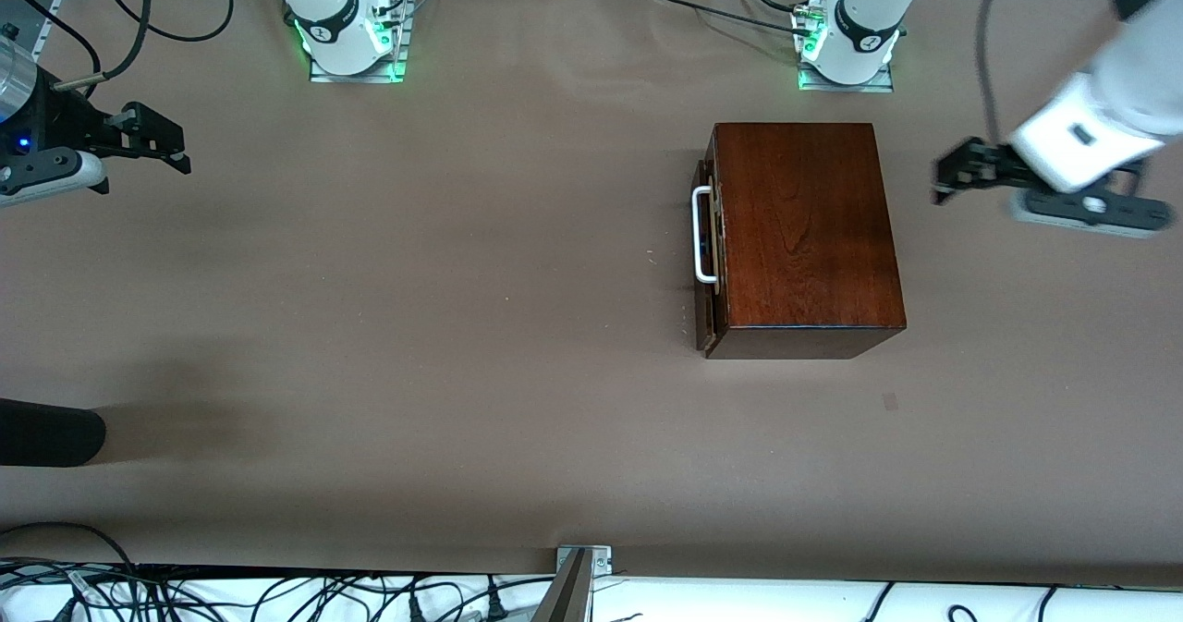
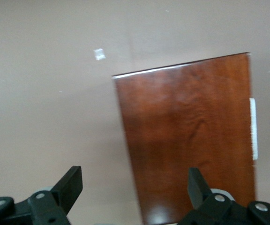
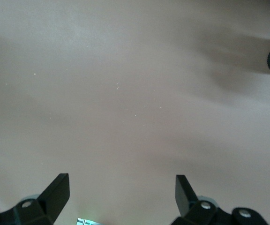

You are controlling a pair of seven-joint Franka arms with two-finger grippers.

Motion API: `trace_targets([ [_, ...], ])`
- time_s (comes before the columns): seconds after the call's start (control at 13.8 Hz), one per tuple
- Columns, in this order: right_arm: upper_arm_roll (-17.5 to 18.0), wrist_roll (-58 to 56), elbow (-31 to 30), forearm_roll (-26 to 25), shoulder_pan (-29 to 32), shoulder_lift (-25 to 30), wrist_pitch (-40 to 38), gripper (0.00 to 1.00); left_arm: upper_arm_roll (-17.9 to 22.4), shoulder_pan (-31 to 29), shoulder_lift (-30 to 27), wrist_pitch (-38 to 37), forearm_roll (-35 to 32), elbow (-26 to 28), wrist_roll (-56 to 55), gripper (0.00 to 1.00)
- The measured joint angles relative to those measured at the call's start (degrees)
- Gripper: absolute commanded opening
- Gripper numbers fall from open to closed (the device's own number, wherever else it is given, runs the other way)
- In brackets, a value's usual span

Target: Open drawer, take yellow block, close drawer

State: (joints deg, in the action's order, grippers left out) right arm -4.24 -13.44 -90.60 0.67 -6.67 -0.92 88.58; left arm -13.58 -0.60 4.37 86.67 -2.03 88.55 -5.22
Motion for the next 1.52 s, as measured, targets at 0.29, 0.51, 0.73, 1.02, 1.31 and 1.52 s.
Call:
trace_targets([
  [0.29,0.03,0.00,0.02,0.00,-0.01,0.00,0.00,1.00,-11.17,0.69,6.10,2.12,0.00,-0.42,-13.84,1.00],
  [0.51,0.04,0.00,0.02,0.00,0.00,0.00,0.00,1.00,-13.49,5.75,11.50,6.82,-0.84,-0.93,-25.72,1.00],
  [0.73,0.04,0.00,0.02,0.00,0.00,0.00,0.00,1.00,-13.61,13.39,16.63,8.83,-6.11,-1.10,-34.18,1.00],
  [1.02,0.04,0.00,0.02,0.01,0.00,0.00,0.00,1.00,-13.53,16.45,22.68,12.88,-9.96,-0.98,-37.88,1.00],
  [1.31,0.16,0.00,0.03,0.02,-0.01,0.00,0.01,1.00,-13.55,17.77,25.85,14.89,-13.97,0.42,-42.62,1.00],
  [1.52,0.42,0.00,0.03,0.24,-0.07,0.01,0.02,1.00,-13.56,19.53,26.51,17.05,-18.81,3.61,-47.12,1.00],
])
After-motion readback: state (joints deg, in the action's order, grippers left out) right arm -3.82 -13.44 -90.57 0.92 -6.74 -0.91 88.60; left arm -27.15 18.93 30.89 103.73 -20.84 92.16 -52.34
